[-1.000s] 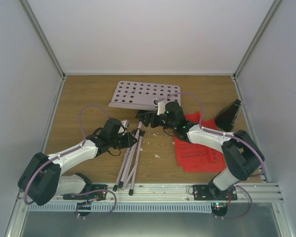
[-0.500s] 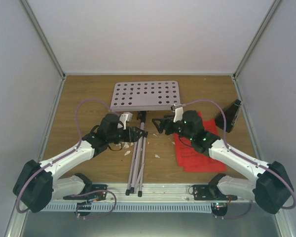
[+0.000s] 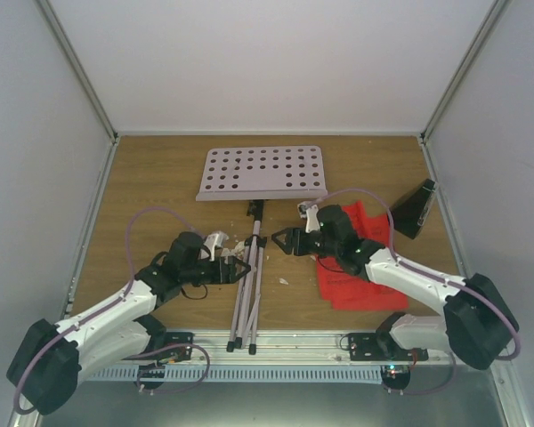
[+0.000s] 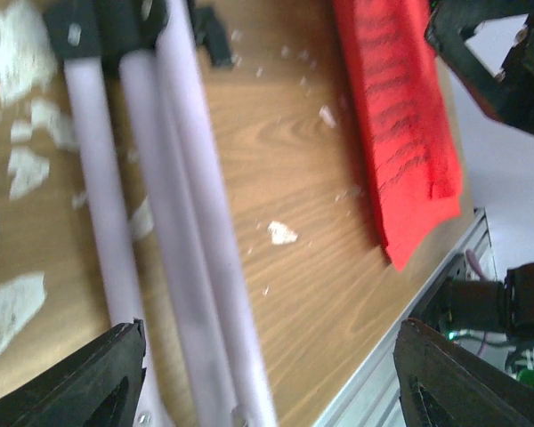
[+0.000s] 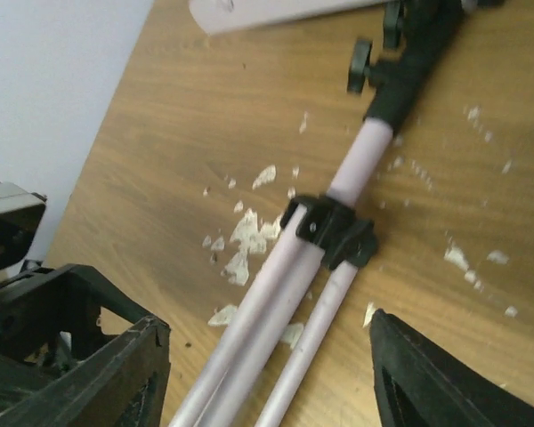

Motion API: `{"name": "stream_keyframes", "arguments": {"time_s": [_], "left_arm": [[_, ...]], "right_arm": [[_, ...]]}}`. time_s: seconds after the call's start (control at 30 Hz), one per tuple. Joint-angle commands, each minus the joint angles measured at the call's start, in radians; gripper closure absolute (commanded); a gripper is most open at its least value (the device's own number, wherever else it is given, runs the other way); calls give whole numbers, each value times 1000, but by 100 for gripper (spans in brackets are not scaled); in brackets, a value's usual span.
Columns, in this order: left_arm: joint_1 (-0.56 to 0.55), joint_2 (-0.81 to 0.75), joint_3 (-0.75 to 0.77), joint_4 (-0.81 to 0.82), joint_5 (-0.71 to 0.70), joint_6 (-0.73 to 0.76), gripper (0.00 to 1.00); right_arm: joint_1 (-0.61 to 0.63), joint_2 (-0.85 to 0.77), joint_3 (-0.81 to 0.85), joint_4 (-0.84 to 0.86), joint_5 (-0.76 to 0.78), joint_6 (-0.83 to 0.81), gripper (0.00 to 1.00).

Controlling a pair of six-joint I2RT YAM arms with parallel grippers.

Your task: Pack up the instrument practice props

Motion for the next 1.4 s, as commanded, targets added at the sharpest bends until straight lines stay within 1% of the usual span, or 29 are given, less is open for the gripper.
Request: {"name": "stream_keyframes", "arguments": {"time_s": [0.0, 0.23, 0.43, 0.53, 0.63, 0.7, 0.87, 1.07, 1.2, 1.37], "left_arm": [[-2, -6, -46, 8, 74, -35, 22], [-4, 28, -69, 18, 86, -26, 23], [-6, 77, -82, 21, 43, -4, 23], [-10, 104, -90, 65, 63, -3, 23], [-15, 123, -93, 99, 76, -2, 24], [-16, 137, -93, 108, 78, 6, 27], [-18, 177, -109, 160, 82, 13, 40], [-20, 232, -109, 183, 71, 36, 52], [-21, 262, -110, 209, 68, 39, 57], [-28, 316, -112, 281, 81, 26, 62]], "right_arm": [[22, 60, -15, 4, -85, 56, 39], [75, 188, 5, 33, -102, 58, 46], [108, 302, 43, 48, -94, 45, 53], [110, 352, 62, 48, -90, 45, 58], [111, 381, 71, 78, -109, 49, 59], [111, 396, 73, 95, -114, 54, 60], [111, 439, 79, 123, -136, 63, 67], [111, 480, 92, 161, -143, 86, 84], [111, 483, 103, 158, -107, 98, 91], [100, 477, 121, 149, -56, 95, 94]]}}
